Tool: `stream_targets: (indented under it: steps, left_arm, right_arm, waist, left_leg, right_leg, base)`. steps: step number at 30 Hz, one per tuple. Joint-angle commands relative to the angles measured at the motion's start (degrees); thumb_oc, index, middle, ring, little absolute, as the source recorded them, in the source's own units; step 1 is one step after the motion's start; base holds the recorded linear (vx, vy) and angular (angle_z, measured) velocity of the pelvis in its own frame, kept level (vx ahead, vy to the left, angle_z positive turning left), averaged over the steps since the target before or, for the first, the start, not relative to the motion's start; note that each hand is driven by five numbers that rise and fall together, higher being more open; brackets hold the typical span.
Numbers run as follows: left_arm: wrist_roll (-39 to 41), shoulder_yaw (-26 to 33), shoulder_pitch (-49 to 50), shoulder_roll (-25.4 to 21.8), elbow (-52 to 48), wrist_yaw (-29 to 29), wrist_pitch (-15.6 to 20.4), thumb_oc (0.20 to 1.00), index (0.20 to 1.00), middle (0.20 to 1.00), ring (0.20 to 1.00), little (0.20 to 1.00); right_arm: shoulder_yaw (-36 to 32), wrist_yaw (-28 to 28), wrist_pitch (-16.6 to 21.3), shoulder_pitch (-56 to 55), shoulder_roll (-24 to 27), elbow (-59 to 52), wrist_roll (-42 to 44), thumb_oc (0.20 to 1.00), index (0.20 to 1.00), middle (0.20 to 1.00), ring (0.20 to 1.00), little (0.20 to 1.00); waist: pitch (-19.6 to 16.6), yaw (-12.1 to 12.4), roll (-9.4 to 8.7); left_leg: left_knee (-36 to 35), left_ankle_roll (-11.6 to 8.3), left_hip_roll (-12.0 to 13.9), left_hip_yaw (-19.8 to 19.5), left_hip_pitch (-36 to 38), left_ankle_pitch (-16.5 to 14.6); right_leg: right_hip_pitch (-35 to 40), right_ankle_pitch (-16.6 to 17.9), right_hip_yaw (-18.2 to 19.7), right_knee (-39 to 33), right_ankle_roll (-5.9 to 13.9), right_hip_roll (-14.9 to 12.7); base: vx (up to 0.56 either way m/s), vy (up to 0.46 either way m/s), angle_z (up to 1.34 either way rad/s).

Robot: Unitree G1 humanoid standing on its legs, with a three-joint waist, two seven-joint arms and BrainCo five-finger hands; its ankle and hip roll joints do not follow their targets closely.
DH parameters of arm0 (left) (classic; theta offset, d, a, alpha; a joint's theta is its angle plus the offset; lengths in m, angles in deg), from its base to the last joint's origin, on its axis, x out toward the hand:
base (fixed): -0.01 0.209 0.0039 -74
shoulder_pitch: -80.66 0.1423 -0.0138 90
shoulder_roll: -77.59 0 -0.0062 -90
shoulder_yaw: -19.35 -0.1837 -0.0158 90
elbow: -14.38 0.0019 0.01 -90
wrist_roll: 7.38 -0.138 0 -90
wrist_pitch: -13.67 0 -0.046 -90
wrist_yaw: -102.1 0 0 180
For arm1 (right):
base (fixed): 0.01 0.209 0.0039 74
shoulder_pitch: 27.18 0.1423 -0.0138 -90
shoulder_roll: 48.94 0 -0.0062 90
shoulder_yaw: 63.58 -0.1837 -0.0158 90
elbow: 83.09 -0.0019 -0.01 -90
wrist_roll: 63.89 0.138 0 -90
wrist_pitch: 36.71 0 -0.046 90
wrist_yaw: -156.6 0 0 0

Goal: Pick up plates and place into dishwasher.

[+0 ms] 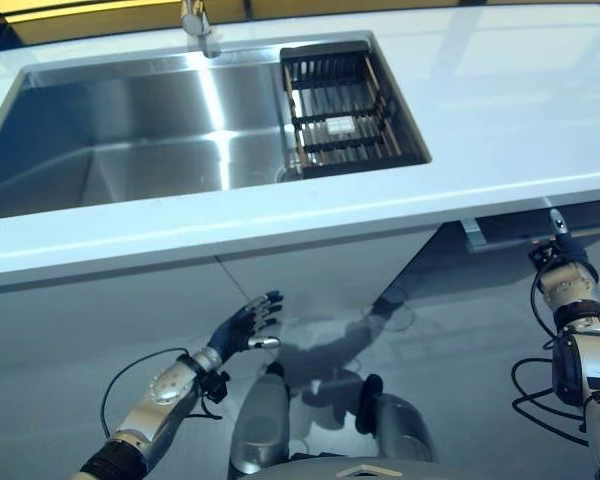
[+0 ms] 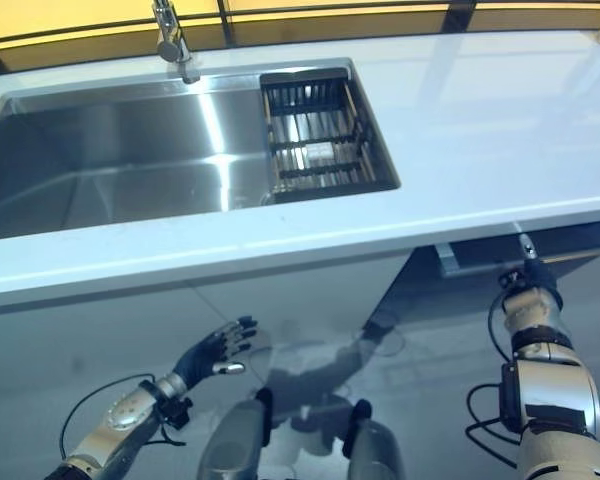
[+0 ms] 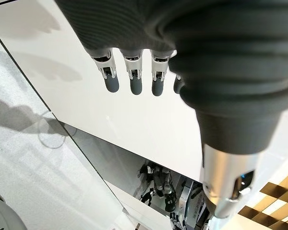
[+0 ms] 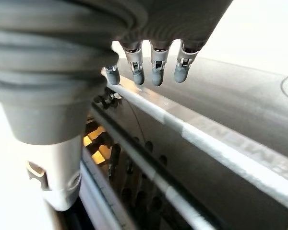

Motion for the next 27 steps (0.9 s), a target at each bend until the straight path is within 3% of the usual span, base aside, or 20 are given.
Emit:
stream_targets:
  steps: [1,5,9,12,15,21,27]
  left_arm:
    - [-0.31,0.92,3.19,1.07,-3.60,1.56,1.77,1.000,1.000,1.000,1.000,1.000]
    - [-0.55,1.37,4.32,1.70,-2.86,2.18,2.05,1.000,1.000,1.000,1.000,1.000]
    - [-2.35,1.74,5.42,3.07,-1.29,0.88,4.06,1.000,1.000,1.000,1.000,1.000]
    - [-5.08,2.33,5.58,4.38,0.29,-3.16,3.32,1.000,1.000,1.000,1.000,1.000]
    - [-4.98,3.90,5.81,6.82,3.19,-5.20,3.81,1.000,1.000,1.000,1.000,1.000]
    - [-7.42,8.00,6.60,9.84,5.50,-5.63,5.32,1.000,1.000,1.000,1.000,1.000]
    - [-7.93,11.45,6.04,11.54,6.52,-6.09,7.52,1.000,1.000,1.000,1.000,1.000]
  right_arm:
    - [0.12,2.32,3.98,-0.07,4.23,-4.74,-1.17,1.000,1.000,1.000,1.000,1.000]
    - [-0.63,1.74,4.85,-2.11,3.60,-5.65,-0.03,1.000,1.000,1.000,1.000,1.000]
    - [-1.32,1.05,8.30,-5.09,1.53,-8.54,1.19,1.000,1.000,1.000,1.000,1.000]
    - [-1.43,-0.83,12.26,-9.89,-2.00,-13.88,-2.70,1.000,1.000,1.000,1.000,1.000]
    - [-0.96,-2.01,12.95,-15.69,-6.13,-18.77,-3.93,1.000,1.000,1.000,1.000,1.000]
    - [-2.69,3.94,15.29,-28.48,-10.01,-26.97,-3.93,1.000,1.000,1.000,1.000,1.000]
    - [-1.44,5.79,17.60,-35.05,-13.13,-39.00,-3.37,1.000,1.000,1.000,1.000,1.000]
  waist:
    - [-6.03,1.76,-1.44]
    - [-7.34,1.20,-1.57]
    - [-8.71,-0.07,-1.99]
    - [-9.89,-1.81,-2.48]
    - [-11.10,-3.74,-3.02]
    - [-13.42,-6.01,-4.16]
    - [-14.92,-8.70,-4.80]
  left_leg:
    - [-1.79,0.26,1.66,1.49,-1.42,0.09]
    - [-3.10,0.20,1.48,1.99,0.91,0.00]
    - [-5.09,0.30,1.33,3.23,2.90,0.14]
    - [-6.72,0.61,1.27,4.67,4.14,0.26]
    - [-8.70,1.02,1.24,6.45,5.80,0.88]
    - [-11.40,1.63,0.73,8.80,7.84,1.40]
    - [-12.72,1.87,0.37,10.57,8.79,1.56]
  right_leg:
    - [4.05,-3.84,-0.77,-1.32,0.67,0.94]
    - [5.85,-3.61,-0.14,-2.90,1.22,0.92]
    - [6.98,-3.00,0.63,-5.02,1.65,0.94]
    - [7.22,-2.19,0.91,-6.60,2.11,0.78]
    - [7.56,-1.04,1.44,-8.35,2.50,0.74]
    - [8.14,1.63,2.33,-12.18,3.21,0.85]
    - [7.56,3.15,3.23,-13.94,3.34,1.25]
  base:
    - [0.11,0.041,-0.01]
    - [0.07,0.056,-0.01]
    - [-0.01,0.077,-0.08]
    - [-0.05,0.100,-0.09]
    - [-0.05,0.106,-0.15]
    - [-0.07,0.056,-0.22]
    - [-0.10,0.039,-0.21]
